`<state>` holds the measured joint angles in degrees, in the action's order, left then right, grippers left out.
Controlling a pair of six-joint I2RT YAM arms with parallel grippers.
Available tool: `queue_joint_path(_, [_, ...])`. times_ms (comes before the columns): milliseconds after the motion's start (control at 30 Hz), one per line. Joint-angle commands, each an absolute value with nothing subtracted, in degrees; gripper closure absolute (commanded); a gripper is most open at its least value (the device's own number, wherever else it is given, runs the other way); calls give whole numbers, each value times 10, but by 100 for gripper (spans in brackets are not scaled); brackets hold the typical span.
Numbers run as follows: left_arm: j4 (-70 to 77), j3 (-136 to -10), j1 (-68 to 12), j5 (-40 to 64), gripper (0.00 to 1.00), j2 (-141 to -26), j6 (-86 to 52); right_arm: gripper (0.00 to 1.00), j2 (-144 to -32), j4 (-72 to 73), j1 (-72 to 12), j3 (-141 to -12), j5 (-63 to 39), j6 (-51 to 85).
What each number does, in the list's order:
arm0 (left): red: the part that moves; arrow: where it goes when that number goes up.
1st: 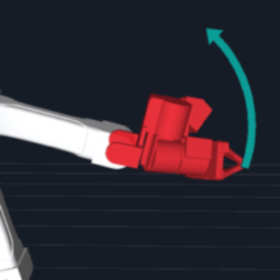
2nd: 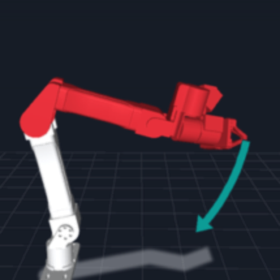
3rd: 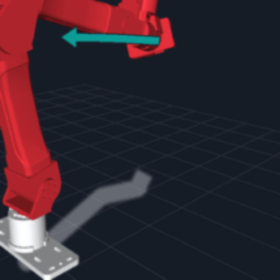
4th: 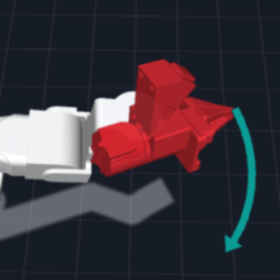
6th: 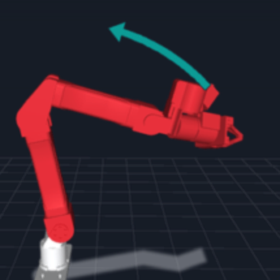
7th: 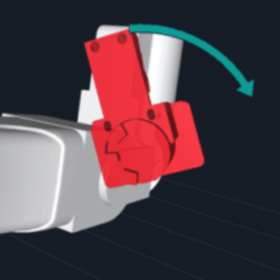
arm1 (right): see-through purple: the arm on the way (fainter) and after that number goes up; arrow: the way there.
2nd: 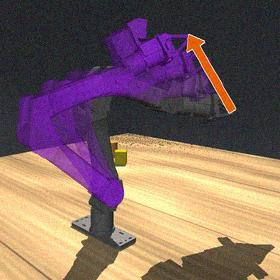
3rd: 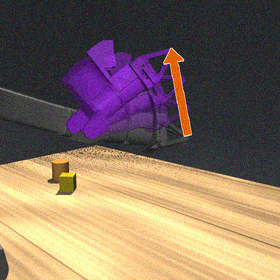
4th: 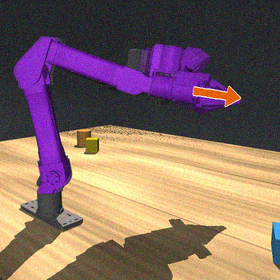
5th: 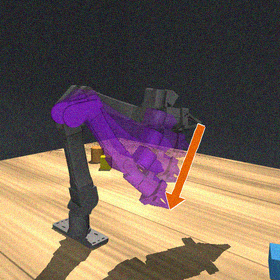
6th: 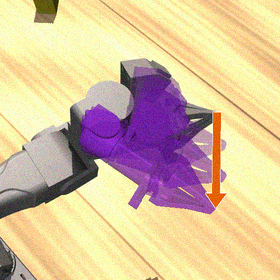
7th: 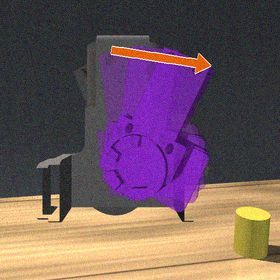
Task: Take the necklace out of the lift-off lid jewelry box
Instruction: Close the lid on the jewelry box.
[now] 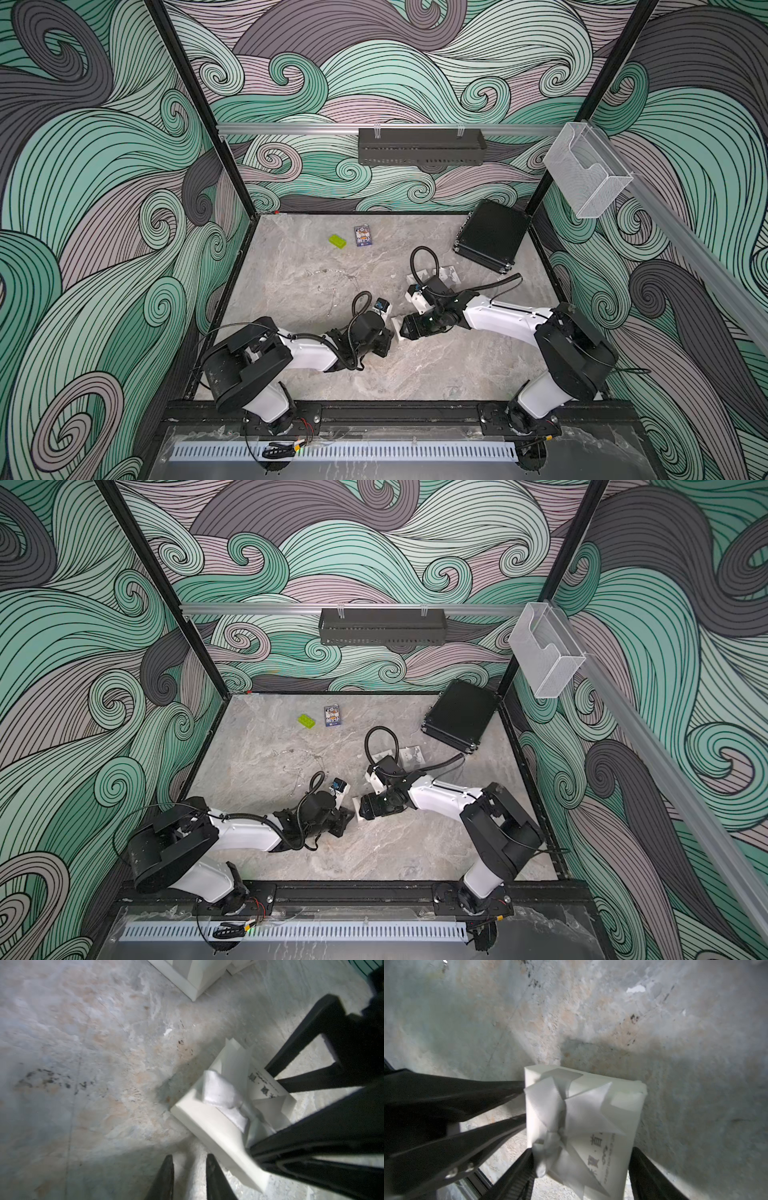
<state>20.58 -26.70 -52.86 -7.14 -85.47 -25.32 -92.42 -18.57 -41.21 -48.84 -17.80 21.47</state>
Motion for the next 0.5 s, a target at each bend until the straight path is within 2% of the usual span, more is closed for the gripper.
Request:
queue_joint_path(0, [127, -273, -527, -143, 72, -795, -260, 28, -928, -226, -414, -497, -131, 203])
queue_joint_path(300, [41, -274, -494, -149, 71, -723, -260, 24, -878, -243, -418, -523, -125, 178])
queue_joint_path(467, [27, -287, -487, -145, 70, -715, -253, 25, -900, -254, -418, -555, -118, 158])
